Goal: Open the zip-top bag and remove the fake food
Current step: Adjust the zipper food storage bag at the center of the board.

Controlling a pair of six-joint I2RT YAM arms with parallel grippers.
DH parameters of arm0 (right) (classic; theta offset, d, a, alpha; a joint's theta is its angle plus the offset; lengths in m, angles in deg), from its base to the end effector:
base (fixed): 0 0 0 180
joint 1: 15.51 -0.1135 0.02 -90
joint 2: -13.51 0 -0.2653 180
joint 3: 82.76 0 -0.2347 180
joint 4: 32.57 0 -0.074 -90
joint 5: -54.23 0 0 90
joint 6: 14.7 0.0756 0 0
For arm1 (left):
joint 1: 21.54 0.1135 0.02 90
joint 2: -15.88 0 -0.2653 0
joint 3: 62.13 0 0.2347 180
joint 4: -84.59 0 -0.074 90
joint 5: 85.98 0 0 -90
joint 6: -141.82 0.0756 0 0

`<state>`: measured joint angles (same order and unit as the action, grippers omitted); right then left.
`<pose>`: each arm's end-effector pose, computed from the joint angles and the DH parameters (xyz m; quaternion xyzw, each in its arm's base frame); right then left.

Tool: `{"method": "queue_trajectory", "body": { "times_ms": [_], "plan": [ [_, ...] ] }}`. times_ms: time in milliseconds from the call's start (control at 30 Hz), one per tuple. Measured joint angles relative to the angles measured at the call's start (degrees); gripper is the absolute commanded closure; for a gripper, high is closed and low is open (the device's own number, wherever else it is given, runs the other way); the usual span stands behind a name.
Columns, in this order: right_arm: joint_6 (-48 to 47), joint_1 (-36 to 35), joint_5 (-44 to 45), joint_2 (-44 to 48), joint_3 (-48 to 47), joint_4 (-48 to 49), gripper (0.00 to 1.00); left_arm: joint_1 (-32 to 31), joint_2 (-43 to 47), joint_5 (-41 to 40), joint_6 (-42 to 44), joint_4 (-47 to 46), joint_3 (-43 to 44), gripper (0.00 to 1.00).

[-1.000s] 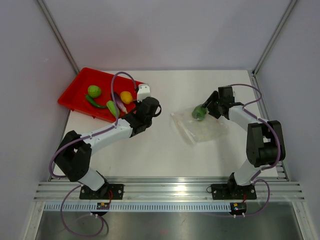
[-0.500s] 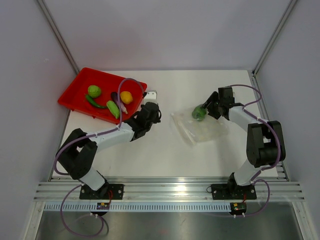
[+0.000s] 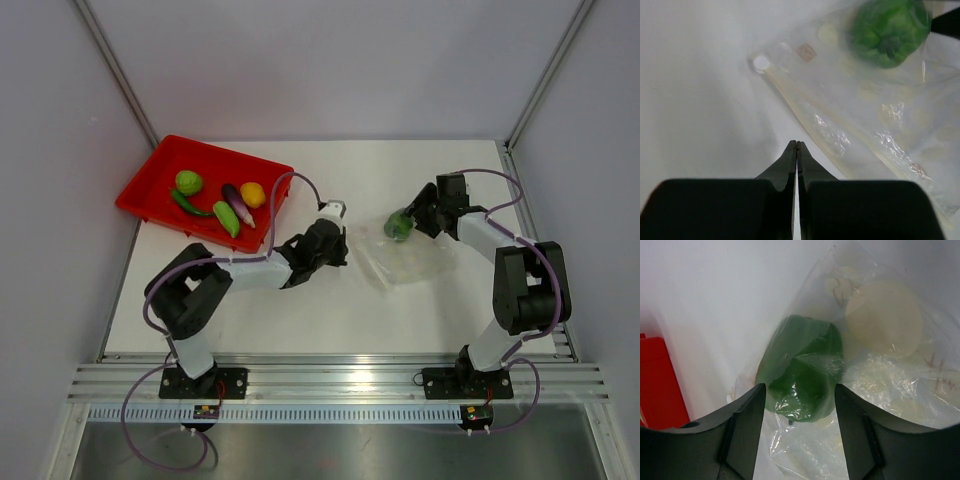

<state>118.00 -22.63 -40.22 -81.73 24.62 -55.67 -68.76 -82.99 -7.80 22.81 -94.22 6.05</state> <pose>0.3616 0.0511 0.1805 0.2689 0.8858 0.1912 0.3264 0.2752 -0.2746 0.1777 0.0882 0.8664 -0.2274 0.4357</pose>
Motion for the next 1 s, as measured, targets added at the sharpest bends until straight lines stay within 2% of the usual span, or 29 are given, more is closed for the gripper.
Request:
{"method": "queue_trajectory", "body": {
  "times_ms": [200, 733, 833, 1000],
  "plan": [
    [0.0, 0.0, -1.0, 0.0, 0.0, 0.1, 0.36, -3.0, -7.0, 4.5, -1.3, -0.2, 2.0, 1.00],
    [0.0, -0.3, -1.2, -1.2, -0.1, 1.0, 0.38, -3.5, -12.2, 7.2, 3.8, -5.4, 9.5, 1.00],
    [-0.1, -0.4, -1.2, -1.7, -0.6, 1.2, 0.38, -3.5, -14.0, 6.6, 5.2, -8.1, 10.2, 1.00],
    [-0.1, -1.2, -1.2, -2.1, -0.8, 1.4, 0.38, -3.5, -14.1, 4.5, 7.2, -19.8, 3.8, 1.00]
  ]
}}
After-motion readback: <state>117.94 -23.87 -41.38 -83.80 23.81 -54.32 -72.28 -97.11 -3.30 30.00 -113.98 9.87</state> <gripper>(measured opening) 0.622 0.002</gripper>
